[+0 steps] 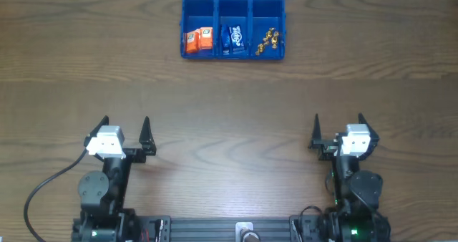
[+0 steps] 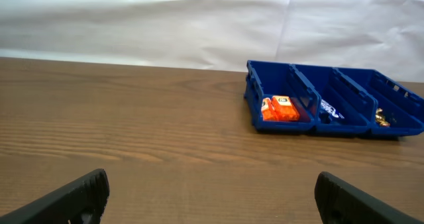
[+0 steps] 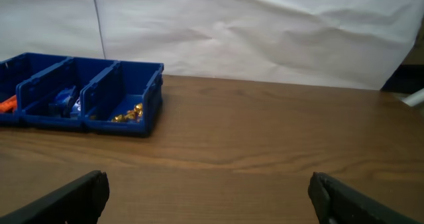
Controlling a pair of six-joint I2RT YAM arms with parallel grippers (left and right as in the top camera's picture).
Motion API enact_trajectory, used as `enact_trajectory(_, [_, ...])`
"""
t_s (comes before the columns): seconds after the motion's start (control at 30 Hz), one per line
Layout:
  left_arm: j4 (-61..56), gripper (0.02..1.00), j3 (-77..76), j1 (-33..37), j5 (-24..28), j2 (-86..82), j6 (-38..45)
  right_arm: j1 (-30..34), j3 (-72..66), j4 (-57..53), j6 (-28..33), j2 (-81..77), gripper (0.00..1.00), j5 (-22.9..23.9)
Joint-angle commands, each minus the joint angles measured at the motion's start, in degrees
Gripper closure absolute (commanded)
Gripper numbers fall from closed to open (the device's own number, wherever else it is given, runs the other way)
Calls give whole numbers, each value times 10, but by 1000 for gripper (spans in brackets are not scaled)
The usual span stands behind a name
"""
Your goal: Sort Candies Into Trays
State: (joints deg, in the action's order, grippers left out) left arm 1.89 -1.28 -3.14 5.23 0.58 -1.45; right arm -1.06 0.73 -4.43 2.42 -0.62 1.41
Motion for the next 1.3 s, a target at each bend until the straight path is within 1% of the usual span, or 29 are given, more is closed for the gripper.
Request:
enact_trajectory(0.03, [21,20,10,2,7,-3,2,6,-4,1,16,5,3,-35])
enact_trajectory(0.37, [21,20,10,2,7,-3,2,8,-3,-2,16,5,3,-33])
enact_trajectory(0.47, [21,20,10,2,7,-3,2,8,-3,-3,15,5,3,-15])
enact_trajectory(0.7, [21,20,10,2,7,-3,2,8,-3,-3,7,5,3,-15])
enact_trajectory(1.0, [21,20,10,2,7,-3,2,8,-3,-3,7,5,3,-9])
enact_trajectory(1.3, [21,20,10,2,7,-3,2,8,-3,-3,7,5,3,-12])
